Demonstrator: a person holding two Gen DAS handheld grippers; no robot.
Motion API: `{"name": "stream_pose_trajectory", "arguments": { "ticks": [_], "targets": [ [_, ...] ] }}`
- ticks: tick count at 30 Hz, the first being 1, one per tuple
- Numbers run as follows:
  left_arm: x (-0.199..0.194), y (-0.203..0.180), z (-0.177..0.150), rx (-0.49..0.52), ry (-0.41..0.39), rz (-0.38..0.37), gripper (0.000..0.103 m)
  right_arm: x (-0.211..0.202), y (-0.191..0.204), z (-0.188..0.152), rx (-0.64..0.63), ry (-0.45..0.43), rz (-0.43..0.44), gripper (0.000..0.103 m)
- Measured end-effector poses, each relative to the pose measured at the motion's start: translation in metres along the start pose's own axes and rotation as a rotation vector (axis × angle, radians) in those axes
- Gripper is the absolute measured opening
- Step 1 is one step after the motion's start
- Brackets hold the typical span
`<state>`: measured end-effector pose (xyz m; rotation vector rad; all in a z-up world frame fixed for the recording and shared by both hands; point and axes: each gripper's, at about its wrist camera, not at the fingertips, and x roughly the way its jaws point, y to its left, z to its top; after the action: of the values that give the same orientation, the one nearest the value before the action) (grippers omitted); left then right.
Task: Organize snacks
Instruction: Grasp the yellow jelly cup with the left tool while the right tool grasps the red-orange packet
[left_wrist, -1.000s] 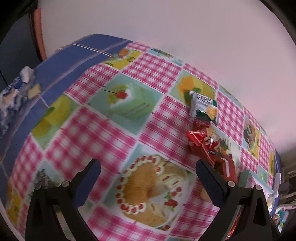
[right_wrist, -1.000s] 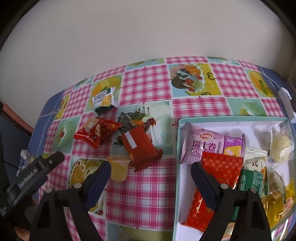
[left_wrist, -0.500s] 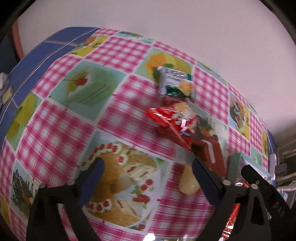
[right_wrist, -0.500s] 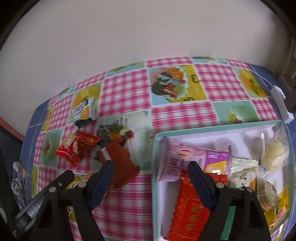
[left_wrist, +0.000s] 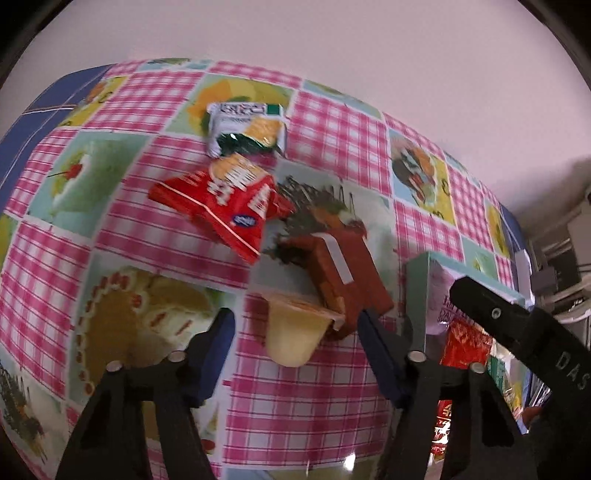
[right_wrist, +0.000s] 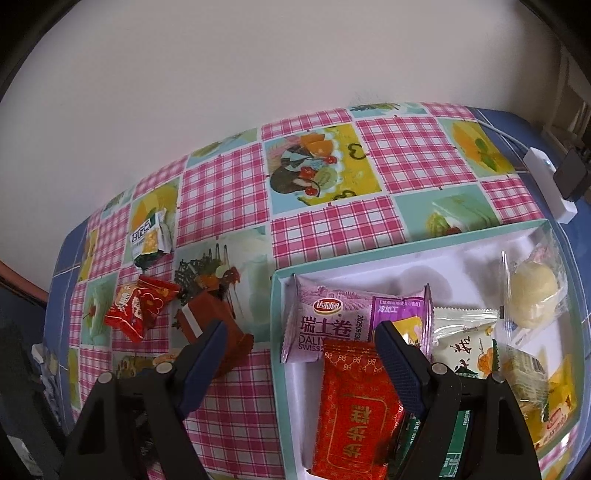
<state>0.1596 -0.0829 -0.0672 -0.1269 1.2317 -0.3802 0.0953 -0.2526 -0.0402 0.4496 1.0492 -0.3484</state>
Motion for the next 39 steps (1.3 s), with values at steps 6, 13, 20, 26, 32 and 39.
{"name": "stream_pose_trajectory", "arguments": {
  "ticks": [6,13,20,26,32,39],
  "targets": [
    [0.006,0.005,0.000,-0.024,0.009,-0.015,0.035,0.001,0.004,-0.001,-0.003,0.002,0.011,0.084],
    [-0.003,0.040,0.003,-0.165,0.010,-0.031,0.035,0.001,0.018,-0.002,-0.049,-0.007,0.042,0.084],
    [-0.018,0.078,0.005,-0.274,0.022,0.053,0.035,0.005,0.057,-0.009,-0.185,-0.016,0.076,0.075],
    [-0.023,0.095,0.004,-0.322,0.035,0.063,0.035,0.019,0.082,-0.014,-0.271,0.001,0.071,0.060],
    [-0.026,0.104,0.002,-0.332,0.044,0.047,0.035,0.039,0.089,-0.018,-0.317,0.030,0.038,0.053],
    [-0.016,0.102,0.002,-0.331,0.044,0.051,0.035,0.048,0.088,-0.017,-0.329,0.023,0.030,0.047]
  ]
}}
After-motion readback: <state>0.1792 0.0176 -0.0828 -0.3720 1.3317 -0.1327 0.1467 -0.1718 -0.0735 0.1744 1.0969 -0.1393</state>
